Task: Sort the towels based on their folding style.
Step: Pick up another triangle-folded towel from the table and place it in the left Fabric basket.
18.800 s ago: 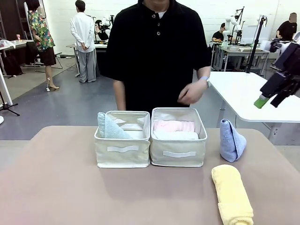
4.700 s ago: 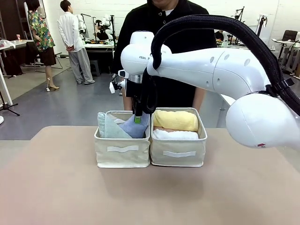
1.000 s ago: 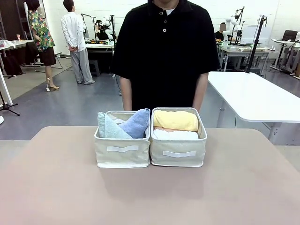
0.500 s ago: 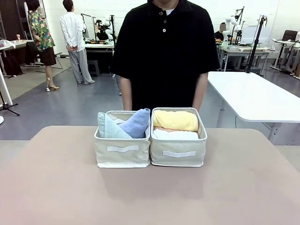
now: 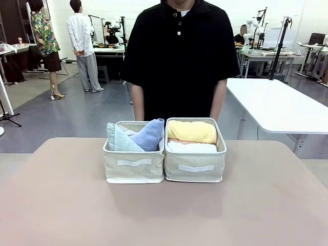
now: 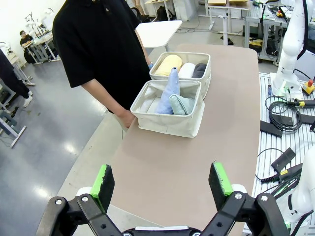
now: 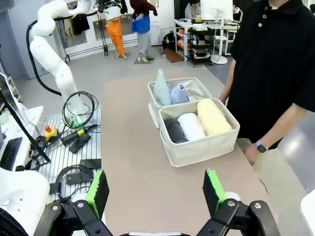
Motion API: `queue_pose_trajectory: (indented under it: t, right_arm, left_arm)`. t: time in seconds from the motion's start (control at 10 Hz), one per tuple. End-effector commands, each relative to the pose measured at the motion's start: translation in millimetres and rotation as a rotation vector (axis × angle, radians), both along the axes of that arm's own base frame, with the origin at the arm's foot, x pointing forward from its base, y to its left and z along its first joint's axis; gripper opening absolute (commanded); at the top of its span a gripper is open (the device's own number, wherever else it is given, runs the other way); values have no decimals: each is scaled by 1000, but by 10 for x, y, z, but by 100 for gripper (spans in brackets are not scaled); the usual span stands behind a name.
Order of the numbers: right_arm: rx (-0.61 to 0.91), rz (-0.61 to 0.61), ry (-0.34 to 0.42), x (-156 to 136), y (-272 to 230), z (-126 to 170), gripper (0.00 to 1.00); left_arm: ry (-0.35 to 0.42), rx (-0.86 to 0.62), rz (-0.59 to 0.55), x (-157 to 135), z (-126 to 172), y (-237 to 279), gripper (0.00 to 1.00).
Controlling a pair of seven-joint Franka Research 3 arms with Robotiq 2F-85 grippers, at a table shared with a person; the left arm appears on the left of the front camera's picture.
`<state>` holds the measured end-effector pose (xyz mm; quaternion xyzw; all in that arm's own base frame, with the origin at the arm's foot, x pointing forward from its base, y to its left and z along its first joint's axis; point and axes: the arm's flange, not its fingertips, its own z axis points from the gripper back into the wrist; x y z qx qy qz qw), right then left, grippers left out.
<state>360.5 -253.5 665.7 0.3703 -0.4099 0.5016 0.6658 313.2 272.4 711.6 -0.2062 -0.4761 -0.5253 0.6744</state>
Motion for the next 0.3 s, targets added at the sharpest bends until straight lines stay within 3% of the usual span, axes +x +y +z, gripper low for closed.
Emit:
queue_pose_trajectory:
  t: [0.0,0.2]
  right_arm:
    - [6,-9,-6,2,4,17,100]
    - [6,-9,-6,2,4,17,100]
  left_arm:
    - [-9,-13,-6,-12,20,-5,100]
    - [-9,-13,-6,-12,20,-5,100]
